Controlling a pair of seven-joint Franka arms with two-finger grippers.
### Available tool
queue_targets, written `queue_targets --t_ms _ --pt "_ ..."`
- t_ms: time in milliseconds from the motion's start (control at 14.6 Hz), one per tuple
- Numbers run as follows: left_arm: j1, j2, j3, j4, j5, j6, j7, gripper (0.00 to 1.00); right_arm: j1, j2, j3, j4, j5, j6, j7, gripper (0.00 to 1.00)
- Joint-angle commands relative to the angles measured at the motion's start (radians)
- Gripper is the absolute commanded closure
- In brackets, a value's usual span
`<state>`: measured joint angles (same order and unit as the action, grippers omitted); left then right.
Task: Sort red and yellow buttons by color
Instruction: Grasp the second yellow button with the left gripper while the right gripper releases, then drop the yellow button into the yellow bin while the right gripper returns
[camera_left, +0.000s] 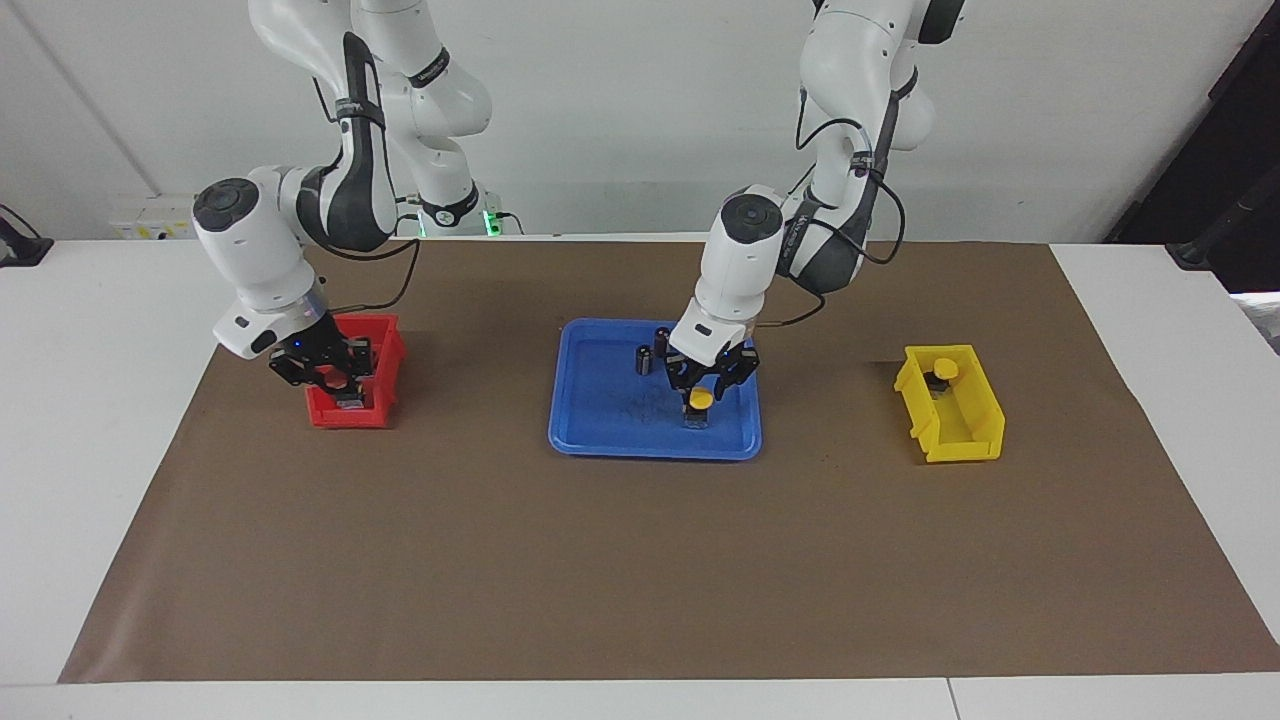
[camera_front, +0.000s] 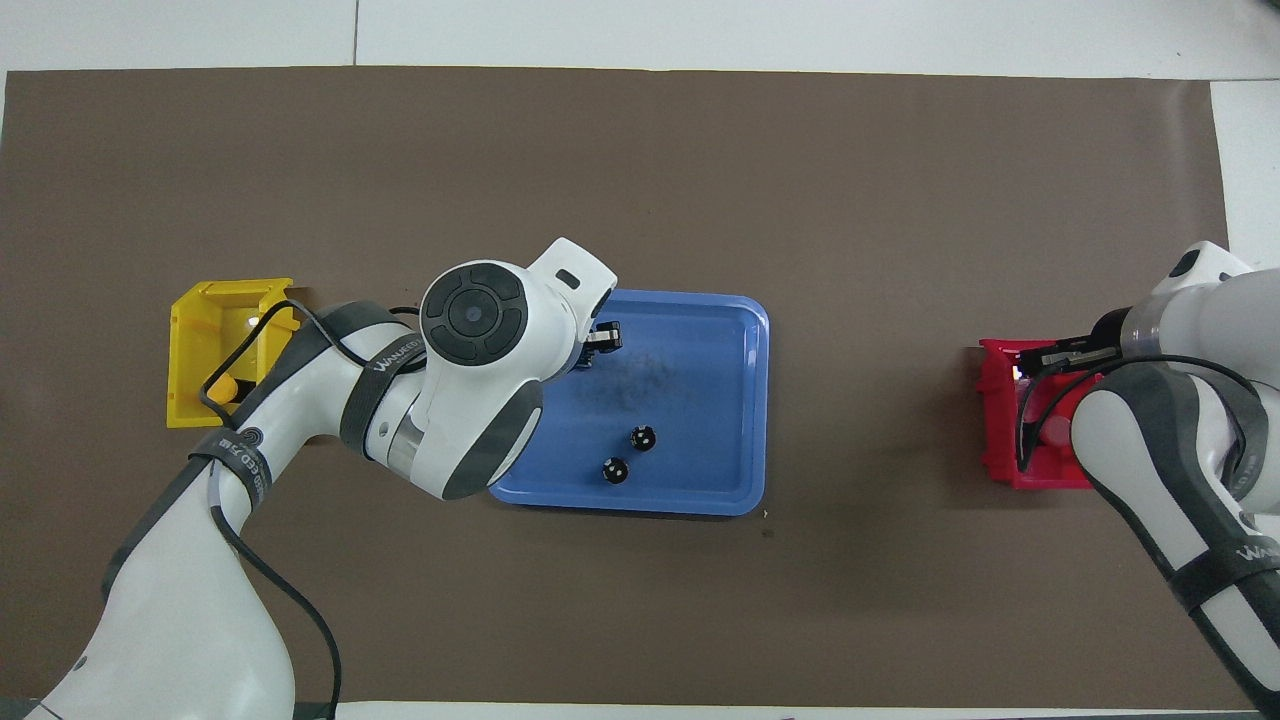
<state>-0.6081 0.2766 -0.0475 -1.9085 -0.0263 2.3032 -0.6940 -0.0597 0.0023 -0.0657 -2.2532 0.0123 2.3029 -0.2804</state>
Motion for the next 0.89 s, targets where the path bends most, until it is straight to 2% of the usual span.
queue_targets --t_ms 0,68,410,615,683,820 --pt "-0.012 0.012 0.009 0.02 -0.018 0.013 -0.033 0.98 -0.011 -0.005 0.009 -0.051 0.014 0.059 -0.011 0.88" --pt "-0.015 0.012 0.009 0.041 -0.018 -0.011 -0.045 0.98 -0.009 -0.007 0.009 -0.057 0.014 0.069 -0.011 0.88" --pt "0.01 -0.014 0.023 0.181 -0.008 -0.29 -0.041 0.98 -0.009 -0.011 0.009 -0.063 0.014 0.061 -0.013 0.85" --pt "0.163 -0.057 0.032 0.206 -0.004 -0.373 0.179 0.98 -0.008 -0.015 0.009 -0.074 0.014 0.064 -0.017 0.74" --pt "0.207 -0.063 0.032 0.212 -0.004 -0.376 0.217 0.98 -0.009 -0.015 0.009 -0.075 0.014 0.064 -0.02 0.72" --pt "0.283 -0.069 0.035 0.22 0.003 -0.375 0.255 0.98 -0.009 -0.015 0.009 -0.075 0.014 0.063 -0.023 0.6"
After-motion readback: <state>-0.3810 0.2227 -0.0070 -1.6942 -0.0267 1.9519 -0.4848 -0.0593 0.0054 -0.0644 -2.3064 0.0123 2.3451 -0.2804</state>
